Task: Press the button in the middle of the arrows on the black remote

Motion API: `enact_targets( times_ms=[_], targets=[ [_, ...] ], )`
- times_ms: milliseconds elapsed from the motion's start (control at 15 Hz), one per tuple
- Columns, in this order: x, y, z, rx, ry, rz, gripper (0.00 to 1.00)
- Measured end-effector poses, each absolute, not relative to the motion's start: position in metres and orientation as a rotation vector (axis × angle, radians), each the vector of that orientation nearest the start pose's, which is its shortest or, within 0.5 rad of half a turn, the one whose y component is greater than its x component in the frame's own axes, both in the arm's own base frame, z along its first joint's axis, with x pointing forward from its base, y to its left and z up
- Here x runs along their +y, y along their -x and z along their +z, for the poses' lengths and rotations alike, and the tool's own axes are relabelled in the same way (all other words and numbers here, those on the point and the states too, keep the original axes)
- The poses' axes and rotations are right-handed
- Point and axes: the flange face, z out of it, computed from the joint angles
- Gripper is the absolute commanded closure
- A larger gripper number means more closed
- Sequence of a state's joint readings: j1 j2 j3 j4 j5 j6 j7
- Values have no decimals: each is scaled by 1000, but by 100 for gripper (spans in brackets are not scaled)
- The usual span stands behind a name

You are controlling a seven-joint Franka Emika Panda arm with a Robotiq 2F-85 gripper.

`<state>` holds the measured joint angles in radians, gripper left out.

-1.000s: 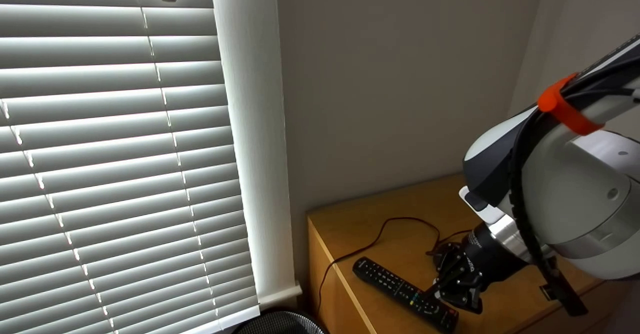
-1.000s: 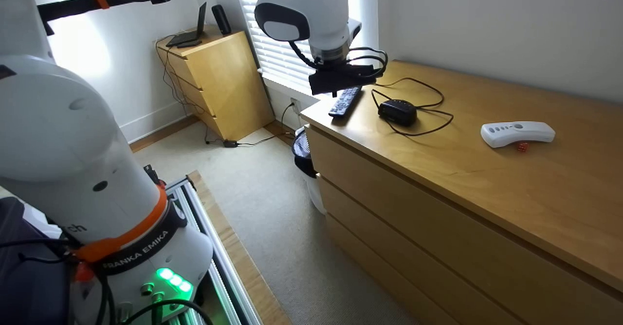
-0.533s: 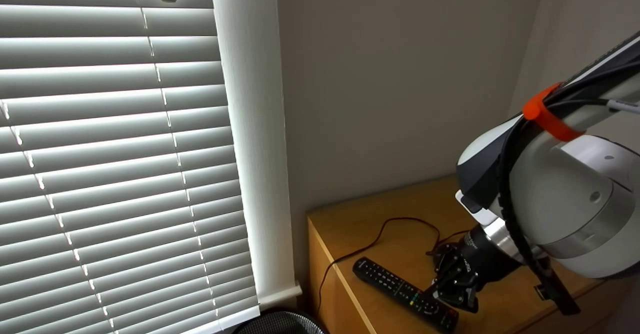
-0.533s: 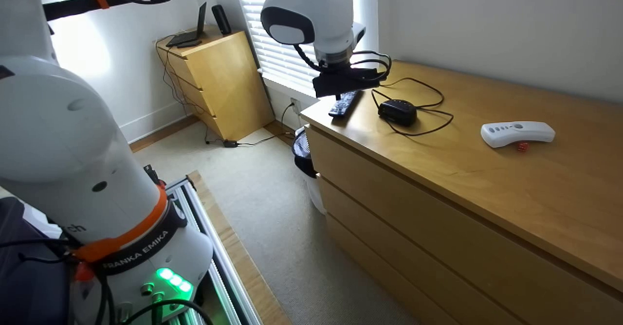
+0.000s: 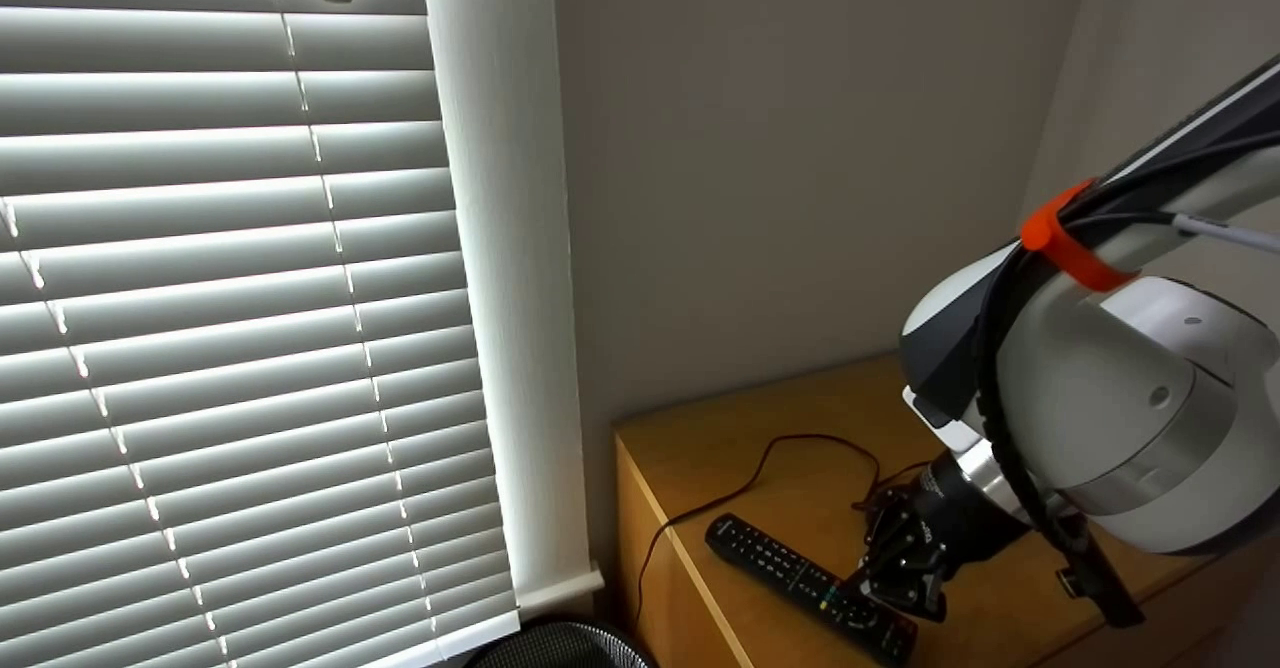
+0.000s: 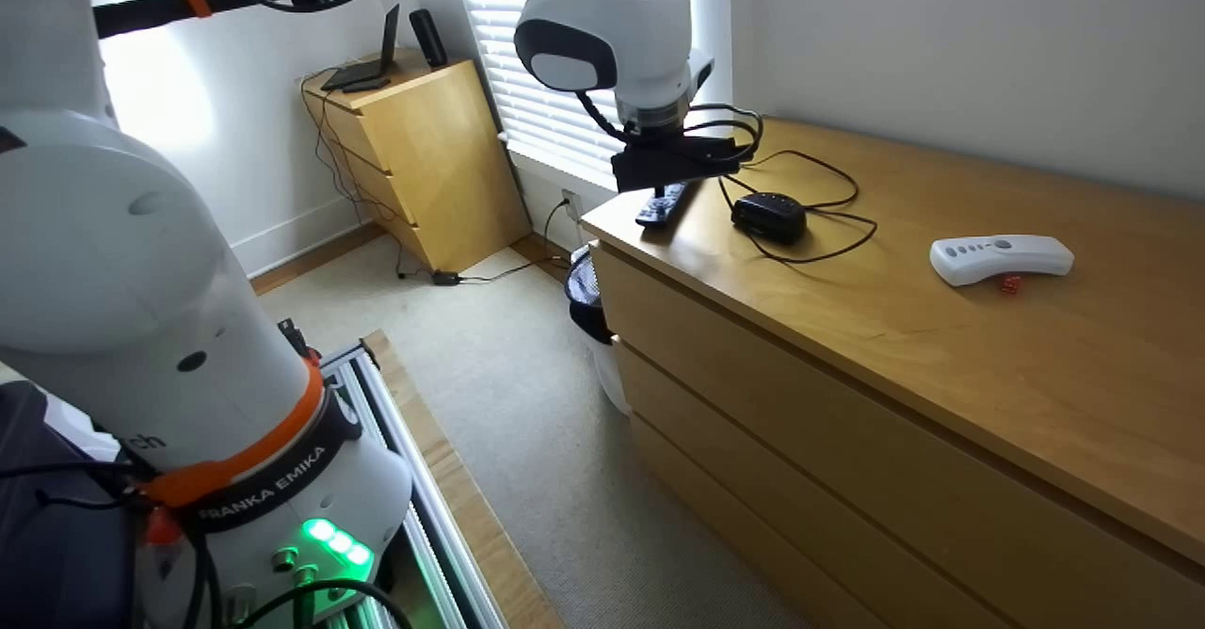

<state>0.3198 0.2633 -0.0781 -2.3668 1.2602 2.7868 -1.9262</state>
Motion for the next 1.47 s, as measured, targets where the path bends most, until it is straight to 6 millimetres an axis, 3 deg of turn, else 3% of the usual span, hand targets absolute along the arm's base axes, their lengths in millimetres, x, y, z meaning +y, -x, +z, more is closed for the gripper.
enact_targets(
  times_ms=[1467],
  targets=[
    [78,-503,210,-1347,2511,-650,100]
  ],
)
